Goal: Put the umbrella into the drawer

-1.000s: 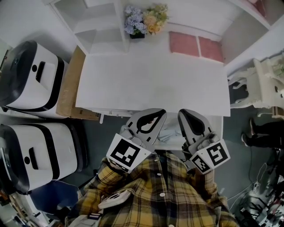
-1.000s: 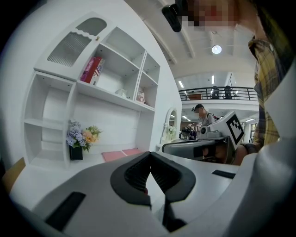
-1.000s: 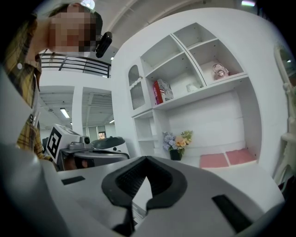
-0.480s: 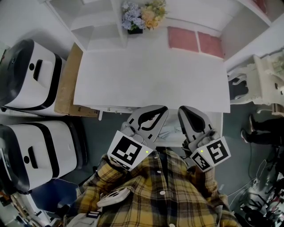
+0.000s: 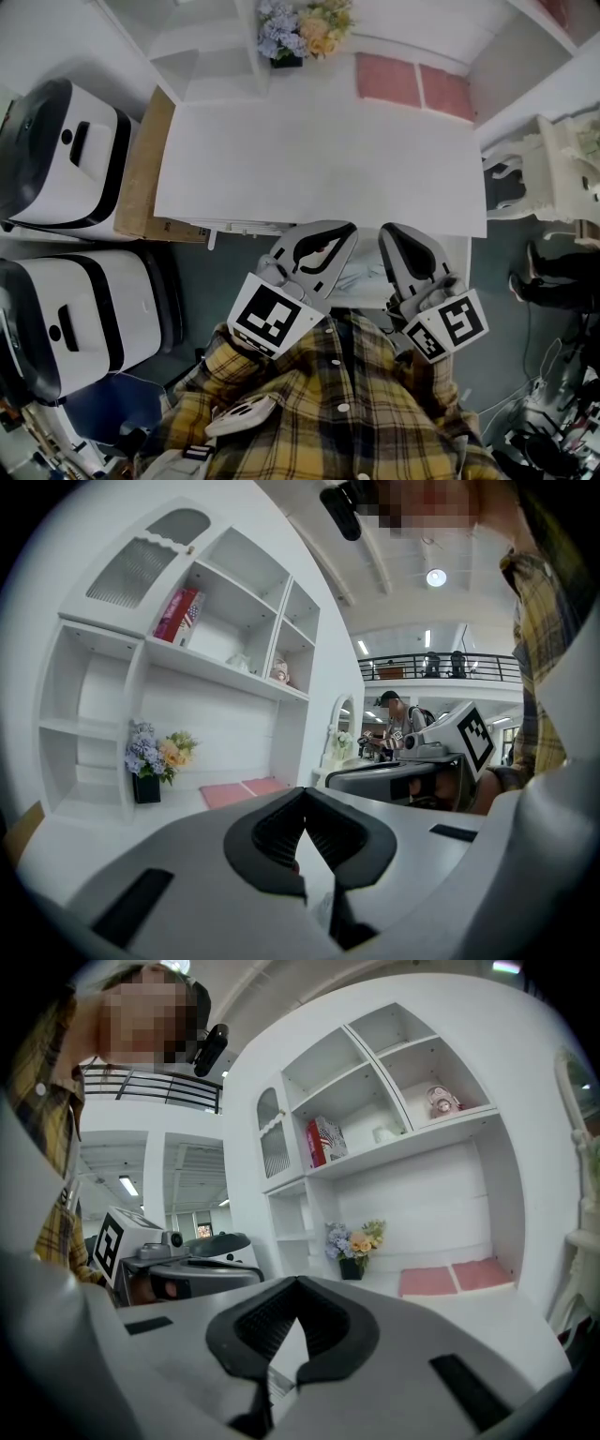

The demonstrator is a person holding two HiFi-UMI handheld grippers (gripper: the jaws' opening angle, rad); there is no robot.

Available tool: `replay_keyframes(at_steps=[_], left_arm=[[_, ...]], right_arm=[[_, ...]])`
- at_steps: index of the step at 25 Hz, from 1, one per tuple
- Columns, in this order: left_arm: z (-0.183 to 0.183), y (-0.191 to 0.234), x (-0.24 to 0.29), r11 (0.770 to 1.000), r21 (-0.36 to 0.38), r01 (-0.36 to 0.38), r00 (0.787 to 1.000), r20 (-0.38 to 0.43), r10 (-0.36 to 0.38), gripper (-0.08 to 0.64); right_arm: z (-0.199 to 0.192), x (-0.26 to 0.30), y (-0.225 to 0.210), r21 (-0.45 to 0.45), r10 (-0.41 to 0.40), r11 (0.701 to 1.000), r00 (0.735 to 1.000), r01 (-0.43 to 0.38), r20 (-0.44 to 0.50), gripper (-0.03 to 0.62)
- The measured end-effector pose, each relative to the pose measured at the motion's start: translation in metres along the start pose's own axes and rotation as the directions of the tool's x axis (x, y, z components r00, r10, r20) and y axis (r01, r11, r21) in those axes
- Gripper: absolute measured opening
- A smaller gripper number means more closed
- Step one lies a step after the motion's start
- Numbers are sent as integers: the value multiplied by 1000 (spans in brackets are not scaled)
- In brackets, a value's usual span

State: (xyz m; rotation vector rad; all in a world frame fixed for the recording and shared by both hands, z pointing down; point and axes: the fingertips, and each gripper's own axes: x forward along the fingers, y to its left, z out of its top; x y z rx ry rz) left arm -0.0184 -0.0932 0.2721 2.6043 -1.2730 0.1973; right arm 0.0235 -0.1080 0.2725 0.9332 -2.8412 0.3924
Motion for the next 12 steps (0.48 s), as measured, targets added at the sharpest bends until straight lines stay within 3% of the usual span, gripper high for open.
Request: replay_keyframes(at_steps=[12], left_arm=[[-3, -9, 4, 1000, -3, 11, 1000, -13, -11, 20]], right_arm=[[0, -7, -7, 22, -12, 1000, 1000, 11, 15, 17]])
